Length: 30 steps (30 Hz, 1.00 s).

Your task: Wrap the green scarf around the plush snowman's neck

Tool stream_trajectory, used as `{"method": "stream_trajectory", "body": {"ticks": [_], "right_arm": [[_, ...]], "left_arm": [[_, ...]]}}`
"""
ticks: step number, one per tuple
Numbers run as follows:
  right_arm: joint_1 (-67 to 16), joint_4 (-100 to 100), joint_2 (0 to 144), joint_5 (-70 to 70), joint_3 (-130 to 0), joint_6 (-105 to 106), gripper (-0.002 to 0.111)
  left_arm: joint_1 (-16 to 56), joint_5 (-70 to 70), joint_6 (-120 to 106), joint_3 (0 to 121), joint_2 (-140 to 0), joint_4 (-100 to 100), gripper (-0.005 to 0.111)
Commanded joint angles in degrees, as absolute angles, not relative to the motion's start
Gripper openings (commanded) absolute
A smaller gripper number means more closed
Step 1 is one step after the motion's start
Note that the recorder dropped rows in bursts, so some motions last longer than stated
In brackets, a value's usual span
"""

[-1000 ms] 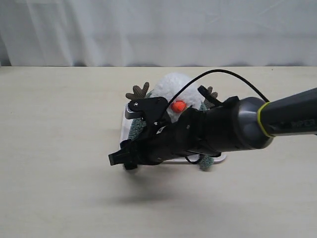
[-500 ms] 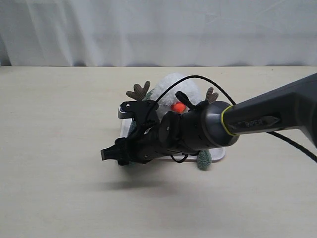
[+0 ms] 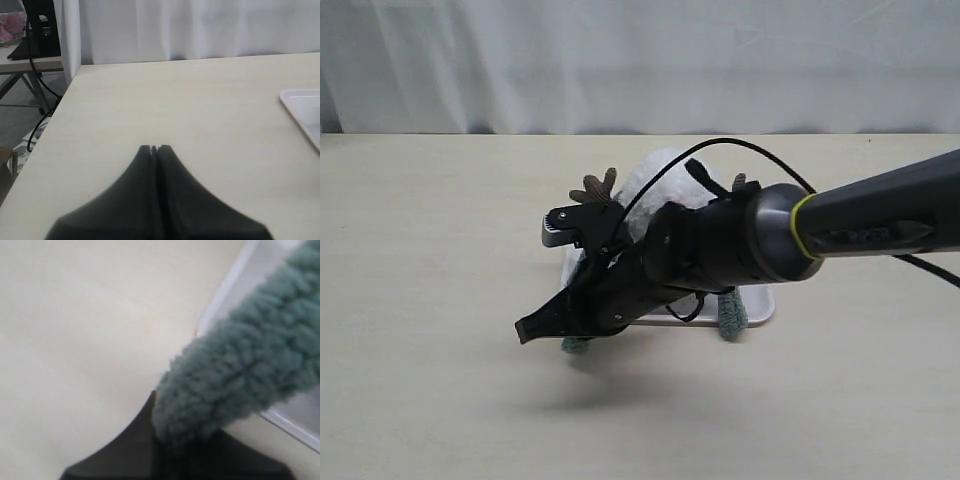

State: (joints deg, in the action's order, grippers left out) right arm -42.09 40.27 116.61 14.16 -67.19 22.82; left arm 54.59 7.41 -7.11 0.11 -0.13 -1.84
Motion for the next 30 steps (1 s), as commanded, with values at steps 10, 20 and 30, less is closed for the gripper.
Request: {"method": "stream_trajectory", "body": {"ticks": [10, 20, 30], "right_arm": [[-40.2, 0.6, 109.6, 36.4, -67.3, -2.2, 0.004], [-40.1, -10.8, 108.1, 42.3, -67.1, -7.3, 0.004], [-40.1, -16.2, 108.1, 36.4, -63.0, -12.9, 0.004]], "left_arm": [[54.7, 5.6, -7.1, 0.0, 0.0, -2.6, 0.0], [54.7, 5.6, -7.1, 0.0, 0.0, -2.6, 0.0], [54.7, 5.6, -7.1, 0.0, 0.0, -2.6, 0.0]]}}
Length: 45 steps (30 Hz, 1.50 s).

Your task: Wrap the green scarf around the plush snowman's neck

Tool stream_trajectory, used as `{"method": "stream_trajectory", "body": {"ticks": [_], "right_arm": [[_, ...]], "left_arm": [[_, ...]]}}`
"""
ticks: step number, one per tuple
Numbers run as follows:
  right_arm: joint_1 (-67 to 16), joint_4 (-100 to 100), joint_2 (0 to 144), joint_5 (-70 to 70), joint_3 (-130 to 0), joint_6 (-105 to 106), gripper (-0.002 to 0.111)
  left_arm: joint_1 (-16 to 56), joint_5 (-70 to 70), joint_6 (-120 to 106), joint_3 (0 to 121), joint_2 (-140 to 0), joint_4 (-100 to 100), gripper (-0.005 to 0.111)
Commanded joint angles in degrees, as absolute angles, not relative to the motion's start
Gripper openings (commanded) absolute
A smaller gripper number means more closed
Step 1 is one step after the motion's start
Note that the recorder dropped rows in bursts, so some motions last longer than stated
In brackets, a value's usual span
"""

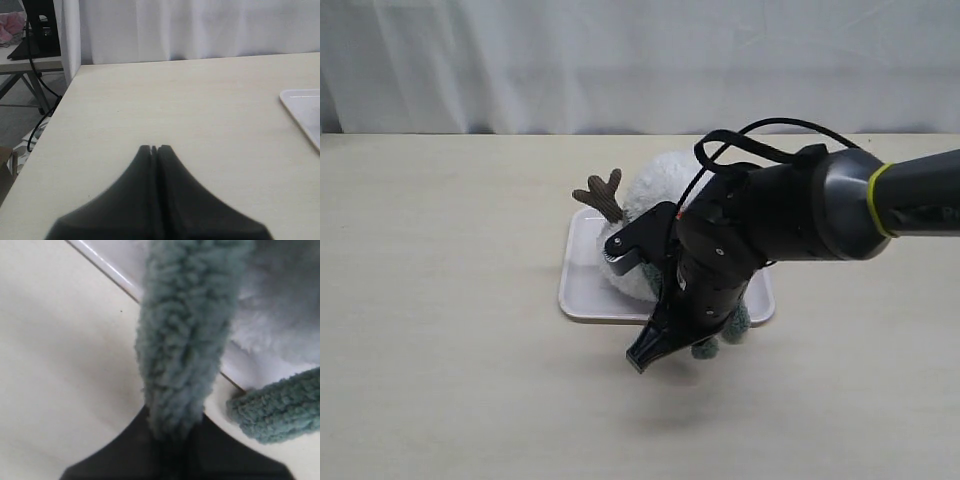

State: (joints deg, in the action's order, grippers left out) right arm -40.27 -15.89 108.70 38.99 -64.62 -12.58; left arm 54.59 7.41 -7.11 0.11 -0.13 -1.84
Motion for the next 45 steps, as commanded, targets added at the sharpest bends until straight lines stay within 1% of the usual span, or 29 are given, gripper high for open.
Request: {"method": "stream_trajectory", "body": {"ticks": [1, 3, 4, 8, 13, 17, 22, 27, 32, 35, 36, 38, 39, 40, 44, 45], "right_arm": [[-40.1, -16.2, 108.1, 36.1, -63.0, -12.9, 0.004], [-40.1, -16.0, 108.1, 35.3, -63.0, -12.9, 0.006], [-40.1, -15.9, 108.1, 35.2, -63.0, -12.9, 0.009], [-40.1, -15.9, 108.1, 36.4, -63.0, -12.9, 0.024], [-40.1, -15.2, 107.5, 42.9, -63.3, -12.9, 0.041], [-40.1, -13.3, 105.8, 48.7, -63.3, -12.9, 0.047], [-40.1, -11.0, 102.1, 51.7, -63.3, -12.7, 0.047], [-40.1, -11.0, 98.3, 51.4, -63.3, -13.3, 0.047], [-40.1, -12.6, 96.4, 41.0, -59.5, -18.6, 0.047], [-39.7, -19.6, 96.8, 35.0, -56.2, -26.9, 0.047], [-38.7, -24.5, 97.0, 33.2, -54.4, -33.5, 0.047], [-36.7, -29.4, 97.0, 32.6, -53.0, -39.8, 0.047], [-35.8, -29.6, 97.0, 32.0, -52.8, -40.4, 0.047], [-33.8, -29.2, 97.1, 28.5, -51.7, -41.2, 0.047], [-30.7, -28.0, 98.8, 17.8, -48.8, -41.1, 0.048], [-30.5, -28.4, 99.4, 17.4, -48.8, -41.1, 0.048]], "left_arm": [[54.7, 5.6, -7.1, 0.0, 0.0, -2.6, 0.0], [54.7, 5.6, -7.1, 0.0, 0.0, -2.6, 0.0], [54.7, 5.6, -7.1, 0.0, 0.0, -2.6, 0.0], [54.7, 5.6, -7.1, 0.0, 0.0, -2.6, 0.0], [54.7, 5.6, -7.1, 0.0, 0.0, -2.6, 0.0], [54.7, 5.6, -7.1, 0.0, 0.0, -2.6, 0.0], [54.7, 5.6, -7.1, 0.0, 0.0, -2.6, 0.0], [54.7, 5.6, -7.1, 0.0, 0.0, -2.6, 0.0], [54.7, 5.6, -7.1, 0.0, 0.0, -2.6, 0.0], [54.7, 5.6, -7.1, 0.0, 0.0, -2.6, 0.0], [54.7, 5.6, -7.1, 0.0, 0.0, -2.6, 0.0], [54.7, 5.6, -7.1, 0.0, 0.0, -2.6, 0.0], [54.7, 5.6, -7.1, 0.0, 0.0, -2.6, 0.0], [54.7, 5.6, -7.1, 0.0, 0.0, -2.6, 0.0], [54.7, 5.6, -7.1, 0.0, 0.0, -2.6, 0.0], [54.7, 5.6, -7.1, 0.0, 0.0, -2.6, 0.0]]}}
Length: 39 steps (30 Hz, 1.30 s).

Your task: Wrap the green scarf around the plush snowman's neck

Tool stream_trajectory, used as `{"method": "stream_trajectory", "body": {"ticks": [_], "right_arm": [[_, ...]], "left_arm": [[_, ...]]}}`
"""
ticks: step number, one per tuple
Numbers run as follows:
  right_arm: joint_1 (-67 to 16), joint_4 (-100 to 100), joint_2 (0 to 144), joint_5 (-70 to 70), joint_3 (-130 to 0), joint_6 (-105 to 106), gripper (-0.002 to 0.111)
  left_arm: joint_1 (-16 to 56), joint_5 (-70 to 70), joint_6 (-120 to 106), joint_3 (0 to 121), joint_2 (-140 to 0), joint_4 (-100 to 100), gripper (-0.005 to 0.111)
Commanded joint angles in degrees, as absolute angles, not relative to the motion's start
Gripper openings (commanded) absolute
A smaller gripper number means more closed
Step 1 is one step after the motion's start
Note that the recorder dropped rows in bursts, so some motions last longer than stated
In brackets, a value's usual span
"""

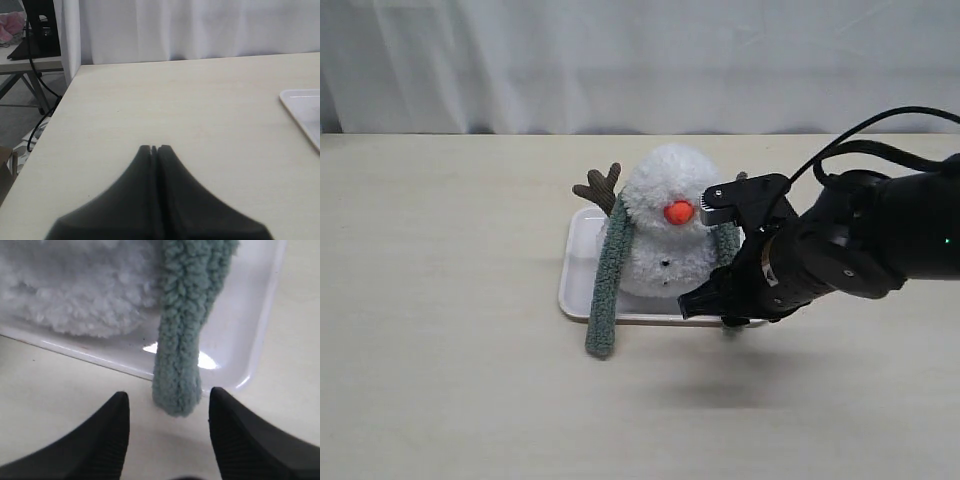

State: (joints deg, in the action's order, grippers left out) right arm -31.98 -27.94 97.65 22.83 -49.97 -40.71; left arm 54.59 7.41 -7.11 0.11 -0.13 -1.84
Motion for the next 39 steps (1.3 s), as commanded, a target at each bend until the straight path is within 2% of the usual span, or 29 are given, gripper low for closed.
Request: {"method": "stream_trajectory", "body": {"ticks": [1, 5, 10, 16, 24, 29, 34, 39], "right_arm": [[-29.8, -29.6, 100.7, 16.0, -48.8, -41.1, 0.048], [-29.3, -29.6, 104.5, 10.6, -48.8, -41.1, 0.048], [-29.3, -29.6, 106.7, 10.8, -49.3, -41.1, 0.044], [-29.3, -30.7, 106.7, 12.8, -49.3, -41.0, 0.004], [-29.5, -27.8, 102.6, 20.4, -49.3, -37.5, 0.004], [-29.5, -15.9, 101.1, 24.4, -49.3, -26.4, 0.004], [-29.5, -4.4, 101.2, 24.8, -49.2, -15.9, 0.004], [-29.5, -2.2, 101.2, 22.7, -49.2, -14.9, 0.004]], "left_arm": [[54.7, 5.6, -7.1, 0.0, 0.0, -2.6, 0.0], [54.7, 5.6, -7.1, 0.0, 0.0, -2.6, 0.0], [54.7, 5.6, -7.1, 0.0, 0.0, -2.6, 0.0], [54.7, 5.6, -7.1, 0.0, 0.0, -2.6, 0.0], [54.7, 5.6, -7.1, 0.0, 0.0, -2.6, 0.0], [54.7, 5.6, -7.1, 0.0, 0.0, -2.6, 0.0], [54.7, 5.6, -7.1, 0.0, 0.0, -2.6, 0.0], [54.7, 5.6, -7.1, 0.0, 0.0, -2.6, 0.0]]}}
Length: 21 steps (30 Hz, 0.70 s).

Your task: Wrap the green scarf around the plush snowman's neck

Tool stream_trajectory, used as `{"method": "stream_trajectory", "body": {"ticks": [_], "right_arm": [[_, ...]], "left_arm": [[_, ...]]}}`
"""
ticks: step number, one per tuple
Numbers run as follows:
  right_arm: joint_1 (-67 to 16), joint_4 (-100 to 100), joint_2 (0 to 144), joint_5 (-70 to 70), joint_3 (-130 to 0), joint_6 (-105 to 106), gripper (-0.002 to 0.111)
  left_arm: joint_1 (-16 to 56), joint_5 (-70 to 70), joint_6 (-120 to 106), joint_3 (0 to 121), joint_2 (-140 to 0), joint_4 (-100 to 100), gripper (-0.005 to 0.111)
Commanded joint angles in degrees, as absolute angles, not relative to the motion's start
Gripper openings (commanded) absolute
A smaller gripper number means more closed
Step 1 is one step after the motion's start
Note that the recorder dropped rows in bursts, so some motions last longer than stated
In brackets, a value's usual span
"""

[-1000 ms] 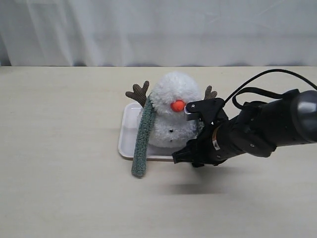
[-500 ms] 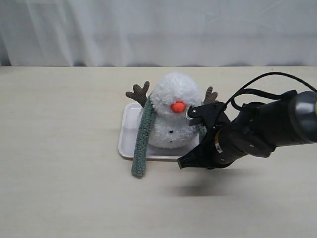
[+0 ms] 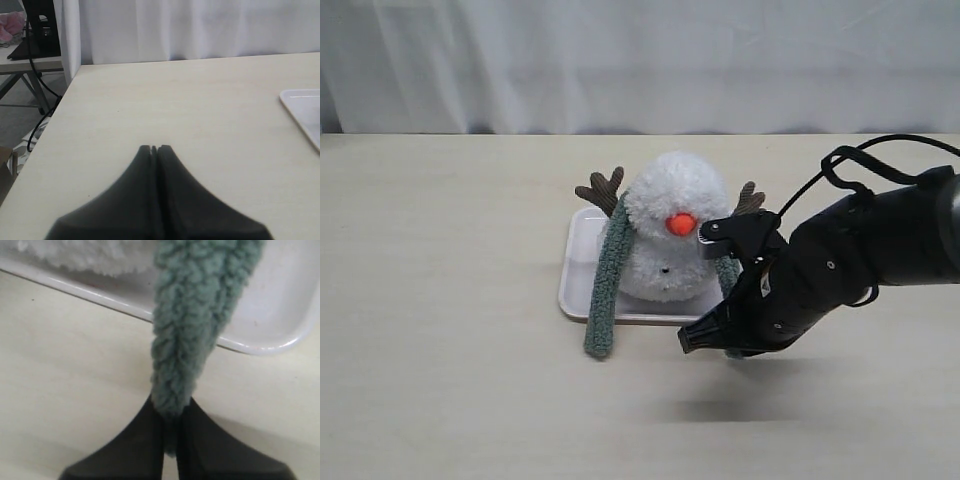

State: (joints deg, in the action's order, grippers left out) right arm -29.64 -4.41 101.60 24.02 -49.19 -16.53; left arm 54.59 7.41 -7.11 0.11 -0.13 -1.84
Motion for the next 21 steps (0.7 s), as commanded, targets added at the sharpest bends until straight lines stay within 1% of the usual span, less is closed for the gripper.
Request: {"method": "stream_trajectory", "body": {"ticks": [1, 14, 16, 21], "right_arm": [[-29.5, -1.6, 101.2, 22.5, -49.2, -14.9, 0.004], [-29.5, 0.0, 101.2, 21.8, -49.2, -14.1, 0.005], [-29.5, 0.0, 101.2, 21.3, -49.2, -14.1, 0.011], [-29.5, 0.0, 101.2, 21.5, -49.2, -14.1, 0.035]], "left_arm": [[54.7, 5.6, -7.1, 0.0, 0.0, -2.6, 0.0], [54.7, 5.6, -7.1, 0.0, 0.0, -2.6, 0.0], [54.7, 5.6, -7.1, 0.0, 0.0, -2.6, 0.0], [54.7, 5.6, -7.1, 0.0, 0.0, -2.6, 0.0]]}}
